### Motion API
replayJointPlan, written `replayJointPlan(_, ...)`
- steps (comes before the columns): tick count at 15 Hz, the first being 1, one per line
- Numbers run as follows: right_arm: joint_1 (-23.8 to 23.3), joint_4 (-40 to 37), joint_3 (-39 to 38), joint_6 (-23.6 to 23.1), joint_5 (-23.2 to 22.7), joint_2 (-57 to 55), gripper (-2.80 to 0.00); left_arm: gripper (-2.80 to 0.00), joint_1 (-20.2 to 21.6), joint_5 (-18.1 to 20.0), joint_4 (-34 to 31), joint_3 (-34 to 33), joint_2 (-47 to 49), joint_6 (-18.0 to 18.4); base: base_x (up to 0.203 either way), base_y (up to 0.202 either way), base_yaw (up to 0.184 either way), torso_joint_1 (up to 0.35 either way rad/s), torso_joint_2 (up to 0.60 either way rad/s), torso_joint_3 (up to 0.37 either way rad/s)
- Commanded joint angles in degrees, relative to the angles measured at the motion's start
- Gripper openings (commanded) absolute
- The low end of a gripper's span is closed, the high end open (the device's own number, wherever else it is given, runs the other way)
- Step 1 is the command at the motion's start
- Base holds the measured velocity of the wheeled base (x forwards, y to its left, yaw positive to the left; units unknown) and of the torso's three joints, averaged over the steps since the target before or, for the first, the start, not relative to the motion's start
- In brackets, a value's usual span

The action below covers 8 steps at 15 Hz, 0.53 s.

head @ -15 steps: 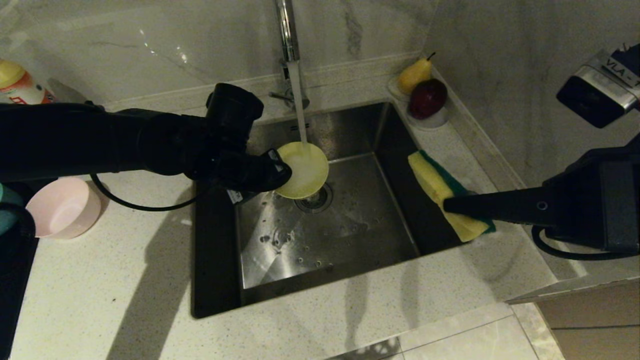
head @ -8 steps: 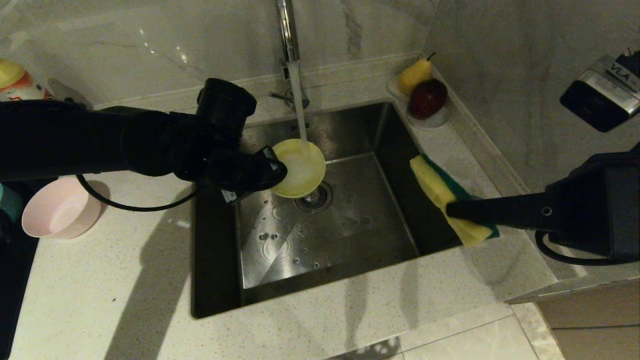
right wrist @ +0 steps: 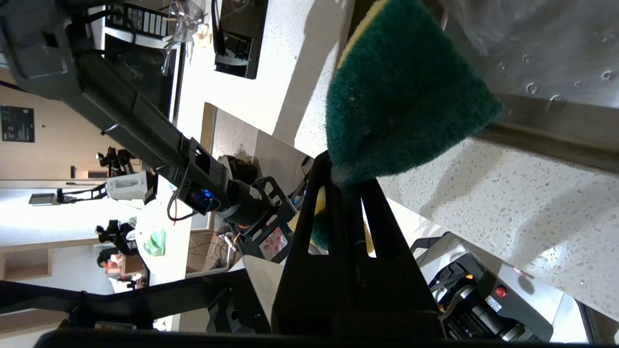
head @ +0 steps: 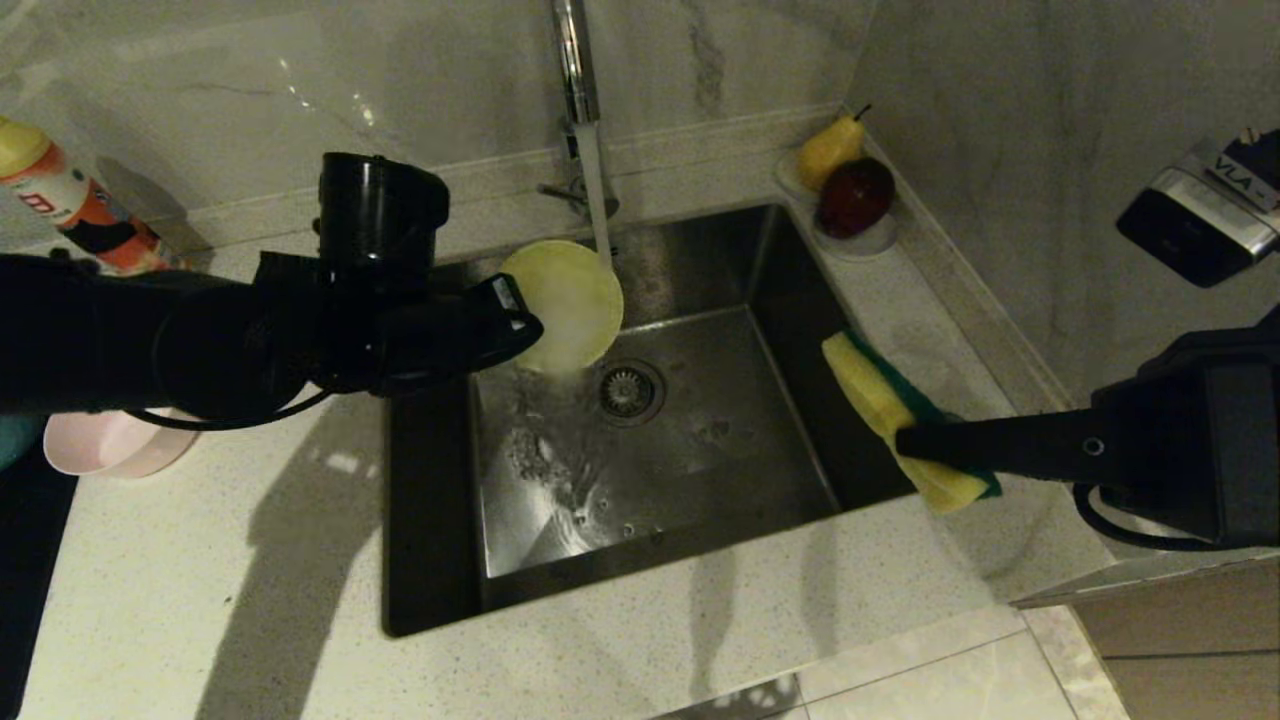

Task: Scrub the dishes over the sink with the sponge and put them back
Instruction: Rinse the bowl

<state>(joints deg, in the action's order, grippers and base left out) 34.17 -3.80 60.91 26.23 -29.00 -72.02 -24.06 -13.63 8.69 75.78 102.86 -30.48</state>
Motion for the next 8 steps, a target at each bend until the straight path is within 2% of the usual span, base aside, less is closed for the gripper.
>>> replayJointPlan(1,0.02,0.18,-0.43,0.13,-0.18,-0.23,-2.80,-2.80,1.61,-0.34,12.42,-7.05,-3.90,4.67,0.000,0.000,0.000,0.000,0.00,0.000)
replayJointPlan(4,0.02,0.38,-0.44,0.13,-0.18,-0.75,-2.80,-2.80,4.40,-0.35,23.08,-13.53,-6.95,8.49,0.000,0.000,0.000,0.000,0.00,0.000)
replayJointPlan(8,0.03,1.17,-0.63,0.22,-0.27,-1.64,-2.80,-2.80,5.51,-0.31,34.33,-18.90,-7.56,11.42,0.000,0.000,0.000,0.000,0.00,0.000)
